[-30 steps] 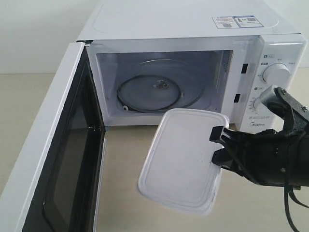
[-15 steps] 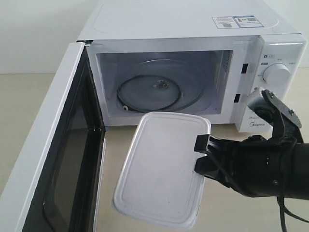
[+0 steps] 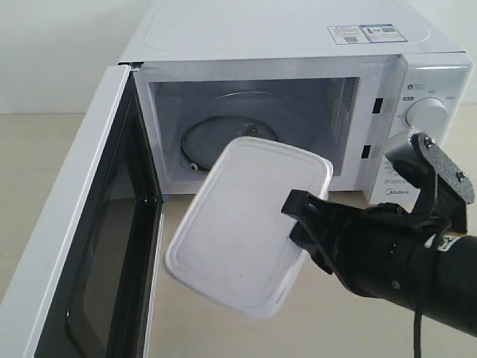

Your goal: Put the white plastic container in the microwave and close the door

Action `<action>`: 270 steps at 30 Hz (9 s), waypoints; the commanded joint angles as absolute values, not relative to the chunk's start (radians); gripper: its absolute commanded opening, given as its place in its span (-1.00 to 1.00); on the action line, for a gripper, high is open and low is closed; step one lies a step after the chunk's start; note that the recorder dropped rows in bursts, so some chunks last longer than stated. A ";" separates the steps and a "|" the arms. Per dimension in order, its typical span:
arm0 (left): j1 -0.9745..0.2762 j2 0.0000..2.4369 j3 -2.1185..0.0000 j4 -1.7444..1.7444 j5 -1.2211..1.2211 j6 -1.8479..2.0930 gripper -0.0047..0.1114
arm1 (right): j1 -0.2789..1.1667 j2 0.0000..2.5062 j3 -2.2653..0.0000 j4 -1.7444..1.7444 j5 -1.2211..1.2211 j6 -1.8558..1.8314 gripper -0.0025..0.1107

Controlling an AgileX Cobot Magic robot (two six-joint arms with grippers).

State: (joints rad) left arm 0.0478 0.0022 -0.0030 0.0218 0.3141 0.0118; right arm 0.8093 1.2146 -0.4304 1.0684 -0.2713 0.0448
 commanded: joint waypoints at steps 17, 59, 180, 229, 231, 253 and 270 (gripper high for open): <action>0.051 0.000 0.000 0.023 0.310 0.016 -0.85 | 0.889 1.492 -0.432 0.953 -0.785 0.658 -0.96; 0.051 0.000 0.000 0.023 0.310 0.016 -0.85 | 0.706 1.878 -0.880 0.880 -0.792 0.785 -0.96; 0.051 0.000 0.000 0.023 0.310 0.016 -0.85 | 0.590 1.608 -0.650 0.429 -0.332 -0.072 -0.96; 0.051 0.000 0.000 0.023 0.310 0.016 -0.85 | 0.590 0.870 -0.636 0.414 0.448 -0.137 -0.96; 0.051 0.000 0.000 0.023 0.310 0.016 -0.85 | 0.588 0.848 -0.636 0.393 0.430 -0.149 -0.96; 0.049 0.000 0.000 0.023 0.310 0.016 -0.85 | 0.028 0.000 -0.139 0.372 0.221 -0.152 -0.96; 0.049 0.000 0.000 0.023 0.310 0.016 -0.85 | 0.028 0.000 -0.081 0.385 0.154 -0.148 -0.96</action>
